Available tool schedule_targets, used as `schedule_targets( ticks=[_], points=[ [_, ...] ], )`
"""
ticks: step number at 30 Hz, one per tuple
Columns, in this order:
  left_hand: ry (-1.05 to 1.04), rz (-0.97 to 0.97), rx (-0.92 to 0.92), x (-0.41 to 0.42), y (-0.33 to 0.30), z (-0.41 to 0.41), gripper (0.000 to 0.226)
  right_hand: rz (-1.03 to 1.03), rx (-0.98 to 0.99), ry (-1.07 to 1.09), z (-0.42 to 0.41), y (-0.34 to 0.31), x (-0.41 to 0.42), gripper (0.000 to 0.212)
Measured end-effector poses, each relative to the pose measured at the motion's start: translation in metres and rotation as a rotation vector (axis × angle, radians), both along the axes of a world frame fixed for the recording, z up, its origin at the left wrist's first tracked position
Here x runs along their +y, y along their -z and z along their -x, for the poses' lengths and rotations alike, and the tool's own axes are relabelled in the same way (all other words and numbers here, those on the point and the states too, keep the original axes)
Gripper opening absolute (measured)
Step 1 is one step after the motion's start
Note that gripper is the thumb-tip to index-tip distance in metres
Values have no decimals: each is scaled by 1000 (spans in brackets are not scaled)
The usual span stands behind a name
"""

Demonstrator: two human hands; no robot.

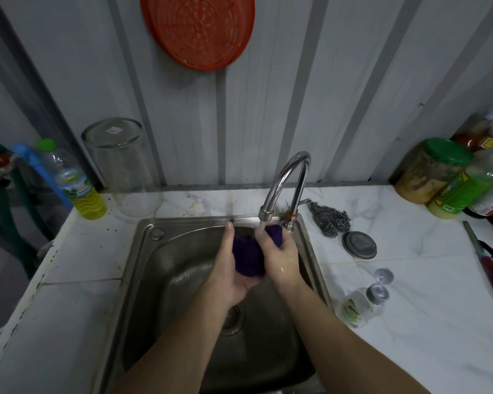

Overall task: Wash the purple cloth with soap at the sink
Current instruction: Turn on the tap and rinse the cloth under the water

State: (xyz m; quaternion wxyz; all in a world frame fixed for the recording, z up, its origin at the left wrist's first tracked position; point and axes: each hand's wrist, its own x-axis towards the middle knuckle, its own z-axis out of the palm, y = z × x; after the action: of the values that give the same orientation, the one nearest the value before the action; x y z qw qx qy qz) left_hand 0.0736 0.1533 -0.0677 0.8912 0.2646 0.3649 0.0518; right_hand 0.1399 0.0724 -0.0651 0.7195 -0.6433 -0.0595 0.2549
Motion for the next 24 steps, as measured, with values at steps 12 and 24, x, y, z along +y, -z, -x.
schedule_targets(
  ticks=[12, 24],
  points=[
    [-387, -104, 194, -7, -30, -36, 33, -234, 158, 261, 8, -8, 16, 14],
    [-447, -205, 225, -8, -51, -37, 12, -59, 436, 364, -7, -33, 38, 18]
  ],
)
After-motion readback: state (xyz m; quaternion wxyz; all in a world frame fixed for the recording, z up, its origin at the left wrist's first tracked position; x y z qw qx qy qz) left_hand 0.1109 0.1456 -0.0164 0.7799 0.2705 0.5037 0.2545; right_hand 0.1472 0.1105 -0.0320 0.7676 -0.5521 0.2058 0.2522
